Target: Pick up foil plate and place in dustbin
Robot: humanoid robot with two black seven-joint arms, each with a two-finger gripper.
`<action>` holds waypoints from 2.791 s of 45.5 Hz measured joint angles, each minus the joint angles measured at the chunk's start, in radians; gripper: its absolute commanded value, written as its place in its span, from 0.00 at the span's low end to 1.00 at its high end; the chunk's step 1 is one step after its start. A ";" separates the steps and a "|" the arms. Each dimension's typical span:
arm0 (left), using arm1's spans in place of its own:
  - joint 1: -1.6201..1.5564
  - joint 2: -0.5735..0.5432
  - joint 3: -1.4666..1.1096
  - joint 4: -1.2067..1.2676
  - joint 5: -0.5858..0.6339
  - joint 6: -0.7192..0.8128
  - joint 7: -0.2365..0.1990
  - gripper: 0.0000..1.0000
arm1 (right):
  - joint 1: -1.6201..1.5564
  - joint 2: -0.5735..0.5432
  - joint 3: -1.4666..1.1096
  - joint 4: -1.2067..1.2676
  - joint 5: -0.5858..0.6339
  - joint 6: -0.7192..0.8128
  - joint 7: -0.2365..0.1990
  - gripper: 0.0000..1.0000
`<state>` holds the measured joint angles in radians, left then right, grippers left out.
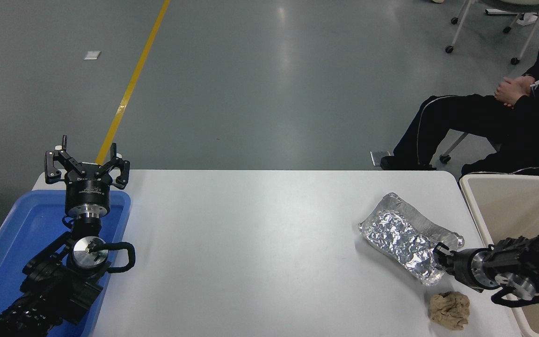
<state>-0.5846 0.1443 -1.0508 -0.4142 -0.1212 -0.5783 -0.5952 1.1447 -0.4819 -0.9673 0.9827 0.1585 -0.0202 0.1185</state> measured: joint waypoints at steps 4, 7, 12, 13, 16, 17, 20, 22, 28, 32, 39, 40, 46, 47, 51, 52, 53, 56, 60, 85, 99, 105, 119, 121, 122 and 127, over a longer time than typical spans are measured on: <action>0.000 0.000 0.000 0.000 0.000 0.000 0.000 0.99 | 0.034 -0.032 -0.003 0.027 -0.030 0.007 0.001 0.00; 0.000 0.000 0.000 0.000 0.000 0.000 0.000 0.99 | 0.071 -0.066 -0.008 0.061 -0.075 0.010 0.001 0.00; -0.001 0.000 0.000 0.000 0.000 0.000 0.000 0.99 | 0.155 -0.131 -0.028 0.143 -0.179 0.025 0.001 0.00; -0.001 0.000 0.000 0.000 0.000 0.000 0.000 0.99 | 0.179 -0.149 -0.035 0.166 -0.206 0.032 0.001 0.00; -0.001 -0.001 0.000 0.000 0.000 0.000 0.000 0.99 | 0.256 -0.199 -0.058 0.233 -0.287 0.061 0.001 0.00; -0.001 -0.001 0.000 0.000 0.000 0.000 0.000 0.99 | 0.279 -0.214 -0.064 0.255 -0.306 0.070 0.001 0.00; -0.001 -0.001 0.000 0.000 0.000 0.000 0.000 0.99 | 0.358 -0.265 -0.088 0.314 -0.381 0.106 0.001 0.00; -0.001 -0.001 0.000 0.000 0.000 0.000 0.000 0.99 | 0.411 -0.295 -0.105 0.353 -0.427 0.129 0.001 0.00; -0.001 -0.001 0.000 0.000 0.000 0.000 0.000 0.99 | 0.602 -0.374 -0.187 0.474 -0.555 0.204 0.002 0.00; 0.000 -0.001 0.000 0.000 0.000 0.000 0.000 0.99 | 0.740 -0.400 -0.271 0.545 -0.609 0.251 0.002 0.00; 0.000 -0.001 0.000 0.000 0.000 0.000 0.000 0.99 | 1.015 -0.425 -0.415 0.651 -0.665 0.373 0.003 0.00; 0.000 -0.001 0.000 0.000 0.000 0.000 0.000 0.99 | 1.059 -0.428 -0.432 0.663 -0.671 0.402 0.003 0.00; 0.000 -0.001 0.000 0.000 0.000 0.000 0.000 0.99 | 1.230 -0.438 -0.488 0.702 -0.691 0.517 0.004 0.00; 0.000 -0.001 0.000 0.000 0.000 0.000 0.000 0.99 | 1.255 -0.439 -0.495 0.707 -0.693 0.536 0.004 0.00; 0.000 0.000 0.000 0.000 0.000 0.000 0.000 0.99 | 1.353 -0.442 -0.518 0.722 -0.701 0.616 0.004 0.00; 0.000 0.000 0.000 0.000 0.000 0.000 0.000 0.99 | 1.370 -0.443 -0.521 0.725 -0.702 0.630 0.004 0.00; 0.000 0.000 0.000 0.000 0.000 0.000 0.000 0.99 | 1.387 -0.444 -0.524 0.727 -0.704 0.644 0.004 0.00; 0.000 0.000 0.000 0.000 0.000 0.000 0.000 0.99 | 1.440 -0.446 -0.532 0.733 -0.707 0.688 0.004 0.00; 0.000 0.000 0.000 0.000 0.000 0.000 0.000 0.99 | 1.496 -0.449 -0.538 0.739 -0.710 0.731 0.005 0.00; 0.000 0.000 0.000 0.000 0.000 0.000 0.000 0.99 | 1.131 -0.471 -0.459 0.600 -0.716 0.535 0.002 0.00; 0.000 0.000 0.000 0.000 0.000 0.000 0.000 0.99 | 0.533 -0.460 -0.130 0.216 -0.645 0.390 0.002 0.00; 0.000 0.000 0.000 0.000 0.000 0.000 0.000 0.99 | 0.340 -0.429 -0.007 0.046 -0.591 0.373 0.003 0.00; 0.000 0.000 0.000 0.000 -0.001 0.000 0.000 0.99 | -0.051 -0.289 0.165 -0.367 -0.383 0.359 0.006 0.00; 0.000 0.000 0.000 0.000 -0.001 0.000 0.000 0.99 | -0.104 -0.261 0.186 -0.432 -0.351 0.357 0.006 0.00; 0.000 0.000 0.000 0.000 -0.001 0.000 0.000 0.99 | -0.132 -0.246 0.199 -0.467 -0.332 0.357 0.006 0.00; 0.000 0.000 0.000 0.000 -0.001 0.000 0.000 0.99 | -0.245 -0.180 0.250 -0.605 -0.259 0.354 0.004 0.00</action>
<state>-0.5844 0.1442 -1.0508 -0.4141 -0.1224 -0.5783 -0.5952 0.8992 -0.6615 -0.7169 0.3779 -0.1009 0.3342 0.1230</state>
